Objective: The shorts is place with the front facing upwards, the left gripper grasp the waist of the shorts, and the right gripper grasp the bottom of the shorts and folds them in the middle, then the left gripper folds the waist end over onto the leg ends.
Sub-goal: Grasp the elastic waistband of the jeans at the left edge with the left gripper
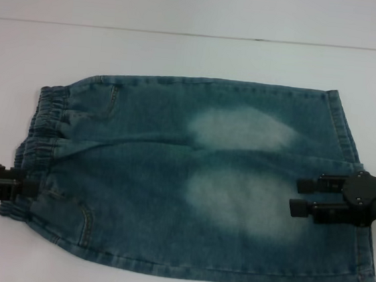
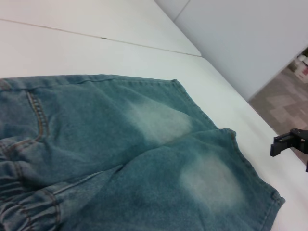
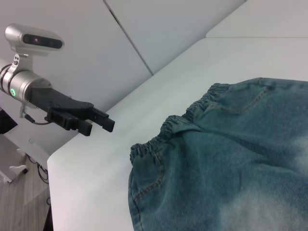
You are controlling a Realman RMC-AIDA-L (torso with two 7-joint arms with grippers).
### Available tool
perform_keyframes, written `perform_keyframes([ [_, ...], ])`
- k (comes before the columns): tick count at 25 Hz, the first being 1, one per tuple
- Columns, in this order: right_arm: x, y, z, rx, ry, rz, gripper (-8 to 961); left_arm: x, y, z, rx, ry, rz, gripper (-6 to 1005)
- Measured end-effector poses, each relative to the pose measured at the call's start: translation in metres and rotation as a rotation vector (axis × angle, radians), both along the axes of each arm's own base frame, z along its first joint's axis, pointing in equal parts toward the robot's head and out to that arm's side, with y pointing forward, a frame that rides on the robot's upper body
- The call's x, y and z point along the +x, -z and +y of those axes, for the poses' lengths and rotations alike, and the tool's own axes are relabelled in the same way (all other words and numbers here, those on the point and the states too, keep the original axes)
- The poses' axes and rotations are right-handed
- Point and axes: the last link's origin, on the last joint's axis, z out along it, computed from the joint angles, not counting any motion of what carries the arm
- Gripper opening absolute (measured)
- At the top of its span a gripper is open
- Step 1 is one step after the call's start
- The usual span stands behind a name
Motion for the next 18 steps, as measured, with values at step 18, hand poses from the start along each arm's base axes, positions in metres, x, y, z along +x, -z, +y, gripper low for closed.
perform_keyframes([
  [18, -0.0075, -0.0029, 0.0097, -0.01, -0.007, -0.014, 758, -0.0094, -0.0057, 0.0035, 0.002, -0.066, 0.077, 602],
])
